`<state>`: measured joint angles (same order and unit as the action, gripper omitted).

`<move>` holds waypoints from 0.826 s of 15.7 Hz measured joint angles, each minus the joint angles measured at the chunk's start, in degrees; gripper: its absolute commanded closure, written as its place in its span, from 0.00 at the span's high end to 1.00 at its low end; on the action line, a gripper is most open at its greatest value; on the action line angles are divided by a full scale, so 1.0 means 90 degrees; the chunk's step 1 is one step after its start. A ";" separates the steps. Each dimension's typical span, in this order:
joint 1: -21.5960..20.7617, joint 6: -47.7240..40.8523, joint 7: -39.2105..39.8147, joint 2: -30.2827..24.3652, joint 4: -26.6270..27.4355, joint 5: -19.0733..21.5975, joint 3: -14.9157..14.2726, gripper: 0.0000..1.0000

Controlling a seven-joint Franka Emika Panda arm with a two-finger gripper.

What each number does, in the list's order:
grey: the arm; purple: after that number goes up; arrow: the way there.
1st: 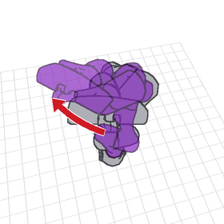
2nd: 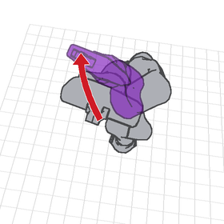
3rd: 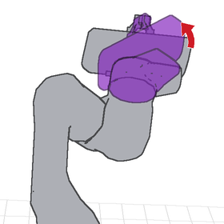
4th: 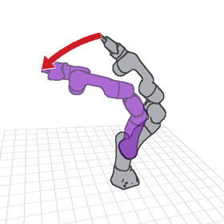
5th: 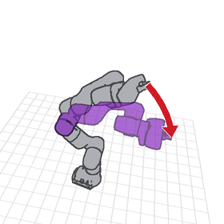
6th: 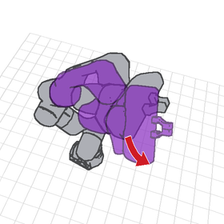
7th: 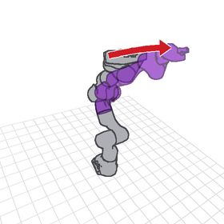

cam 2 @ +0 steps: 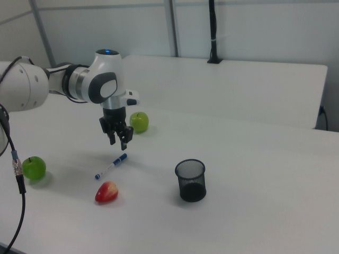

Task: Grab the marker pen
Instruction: 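Open the gripper to release the marker and raise the gripper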

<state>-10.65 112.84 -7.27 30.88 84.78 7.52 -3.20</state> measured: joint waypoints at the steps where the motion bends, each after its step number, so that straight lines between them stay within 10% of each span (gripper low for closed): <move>1: -0.0006 0.0000 0.0001 0.0001 0.0000 0.0000 0.0000 1.00; 13: -0.0070 -0.1548 0.0032 -0.1495 -0.0252 -0.0838 -0.0103 1.00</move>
<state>-11.28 98.91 -6.98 17.43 82.51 -0.02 -4.12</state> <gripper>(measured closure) 0.000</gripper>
